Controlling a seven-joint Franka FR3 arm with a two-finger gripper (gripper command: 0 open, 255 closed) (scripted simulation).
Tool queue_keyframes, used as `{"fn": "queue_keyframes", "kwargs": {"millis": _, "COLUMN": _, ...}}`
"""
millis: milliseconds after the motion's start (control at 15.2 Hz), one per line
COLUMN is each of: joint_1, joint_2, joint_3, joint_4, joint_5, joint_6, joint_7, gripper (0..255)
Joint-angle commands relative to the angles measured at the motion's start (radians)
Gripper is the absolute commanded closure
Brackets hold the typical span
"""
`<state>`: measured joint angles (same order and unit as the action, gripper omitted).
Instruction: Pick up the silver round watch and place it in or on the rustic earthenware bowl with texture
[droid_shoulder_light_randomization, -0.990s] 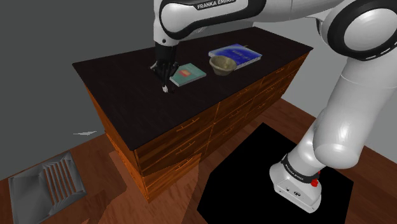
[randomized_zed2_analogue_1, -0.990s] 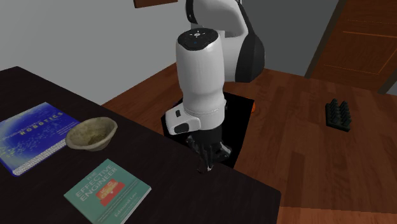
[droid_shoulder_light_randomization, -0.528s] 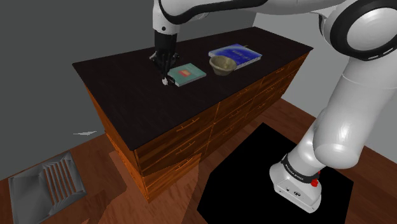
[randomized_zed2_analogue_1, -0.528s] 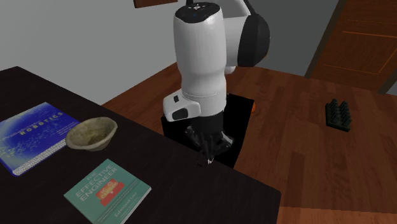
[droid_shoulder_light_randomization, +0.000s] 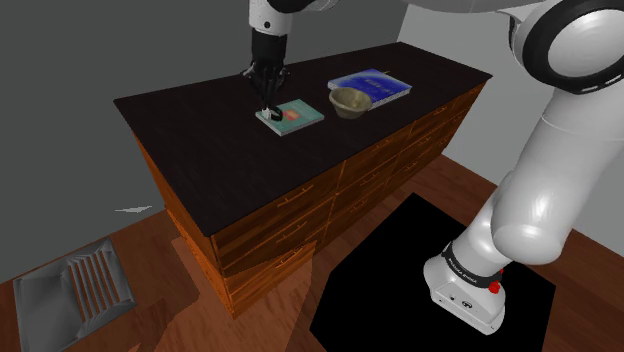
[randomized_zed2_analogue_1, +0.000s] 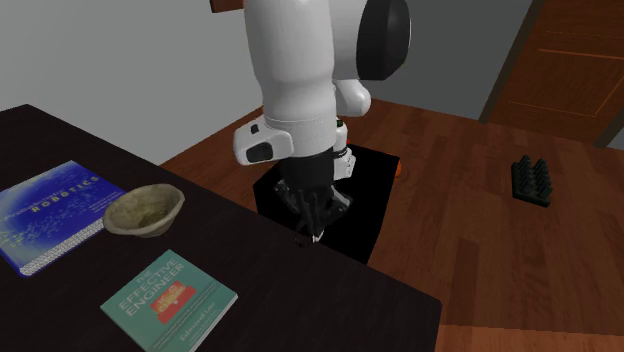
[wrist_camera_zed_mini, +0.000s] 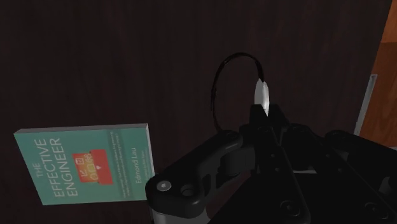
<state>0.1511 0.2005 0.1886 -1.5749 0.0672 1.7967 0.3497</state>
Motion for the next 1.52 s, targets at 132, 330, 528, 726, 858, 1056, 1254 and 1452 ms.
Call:
{"fn": "queue_keyframes", "kwargs": {"millis": 132, "joint_1": -0.055, "joint_2": -0.023, "joint_3": -0.034, "joint_4": -0.020, "joint_5": 0.012, "joint_6": -0.010, "joint_7": -0.090, "gripper": 255}}
{"fn": "queue_keyframes", "kwargs": {"millis": 330, "joint_1": -0.095, "joint_2": -0.030, "joint_3": -0.061, "joint_4": -0.023, "joint_5": 0.019, "joint_6": -0.022, "joint_7": -0.157, "gripper": 255}}
{"fn": "queue_keyframes", "kwargs": {"millis": 528, "joint_1": -0.135, "joint_2": -0.029, "joint_3": -0.088, "joint_4": -0.013, "joint_5": 0.023, "joint_6": -0.037, "joint_7": -0.224, "gripper": 255}}
{"fn": "queue_keyframes", "kwargs": {"millis": 726, "joint_1": -0.174, "joint_2": -0.019, "joint_3": -0.115, "joint_4": 0.008, "joint_5": 0.027, "joint_6": -0.055, "joint_7": -0.289, "gripper": 255}}
{"fn": "queue_keyframes", "kwargs": {"millis": 858, "joint_1": -0.200, "joint_2": -0.007, "joint_3": -0.133, "joint_4": 0.029, "joint_5": 0.029, "joint_6": -0.068, "joint_7": -0.332, "gripper": 255}}
{"fn": "queue_keyframes", "kwargs": {"millis": 1056, "joint_1": -0.240, "joint_2": 0.018, "joint_3": -0.158, "joint_4": 0.071, "joint_5": 0.032, "joint_6": -0.091, "joint_7": -0.395, "gripper": 255}}
{"fn": "queue_keyframes", "kwargs": {"millis": 1254, "joint_1": -0.279, "joint_2": 0.053, "joint_3": -0.183, "joint_4": 0.127, "joint_5": 0.035, "joint_6": -0.119, "joint_7": -0.456, "gripper": 255}}
{"fn": "queue_keyframes", "kwargs": {"millis": 1452, "joint_1": -0.320, "joint_2": 0.098, "joint_3": -0.205, "joint_4": 0.198, "joint_5": 0.040, "joint_6": -0.151, "joint_7": -0.516, "gripper": 255}}
